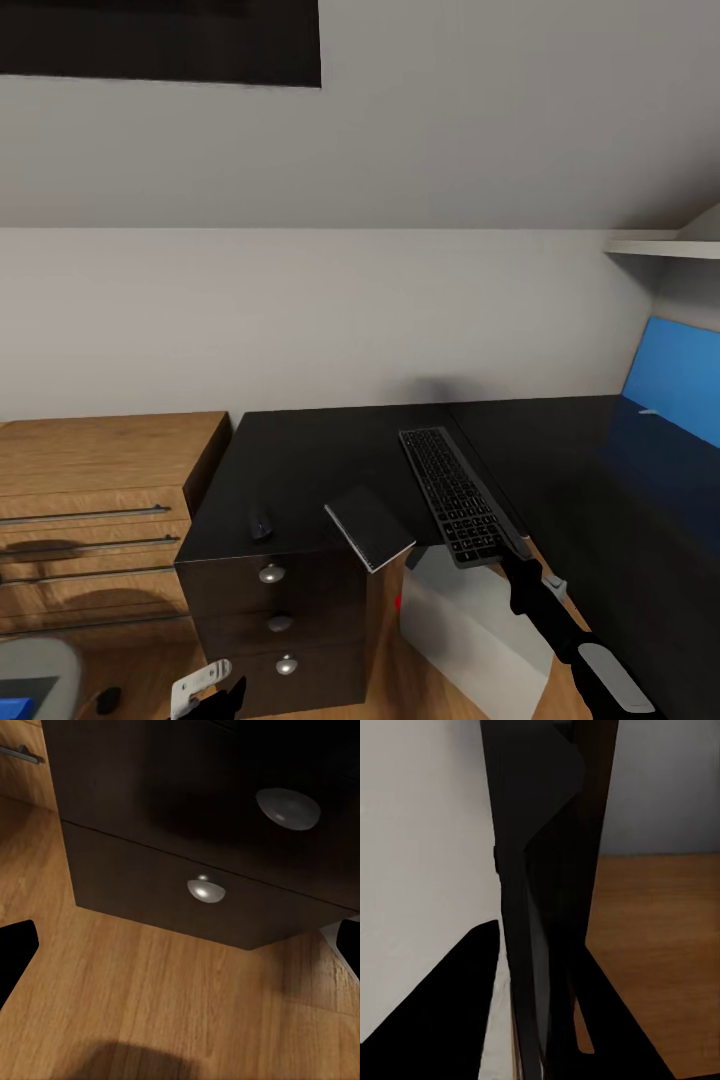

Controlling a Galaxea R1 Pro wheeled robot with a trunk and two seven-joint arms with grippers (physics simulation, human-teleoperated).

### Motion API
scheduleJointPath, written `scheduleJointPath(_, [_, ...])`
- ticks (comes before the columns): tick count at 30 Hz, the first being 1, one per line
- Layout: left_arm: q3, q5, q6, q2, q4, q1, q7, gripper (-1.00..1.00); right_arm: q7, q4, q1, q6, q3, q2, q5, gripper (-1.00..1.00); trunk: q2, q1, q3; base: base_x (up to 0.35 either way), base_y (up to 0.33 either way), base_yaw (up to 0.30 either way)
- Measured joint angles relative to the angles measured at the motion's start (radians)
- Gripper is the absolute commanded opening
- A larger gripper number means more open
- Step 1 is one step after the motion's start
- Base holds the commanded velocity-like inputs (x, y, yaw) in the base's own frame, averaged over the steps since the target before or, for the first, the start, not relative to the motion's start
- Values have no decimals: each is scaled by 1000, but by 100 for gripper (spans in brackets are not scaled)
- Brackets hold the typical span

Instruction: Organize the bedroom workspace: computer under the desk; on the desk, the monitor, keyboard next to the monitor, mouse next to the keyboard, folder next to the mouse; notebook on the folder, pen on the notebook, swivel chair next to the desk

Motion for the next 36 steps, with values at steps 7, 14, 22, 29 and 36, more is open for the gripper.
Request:
scheduleJointPath(7, [0, 0, 0, 0, 0, 0, 0, 100, 0, 0, 0, -1, 0, 0, 1, -100, 0, 0, 0, 0, 0, 0])
scheduleJointPath(14, [0, 0, 0, 1, 0, 0, -1, 100, 0, 0, 0, -1, -1, 0, 1, -100, 28, -15, 12, 0, 0, 0])
scheduleJointPath(22, [0, -1, 0, 0, 0, 0, -1, 100, 1, 0, 0, 3, -1, -13, 2, -100, 84, -46, 37, 0, 0, 0])
scheduleJointPath(29, [0, -1, 0, 0, 0, 0, 0, 100, 5, 1, 0, 4, 2, -32, 3, -100, 133, -73, 59, 0, 0, 0])
scheduleJointPath(36, [0, 0, 0, 1, 0, 0, -1, 100, 5, 1, 0, 2, 2, -32, 3, -100, 182, -100, 81, 0, 0, 0])
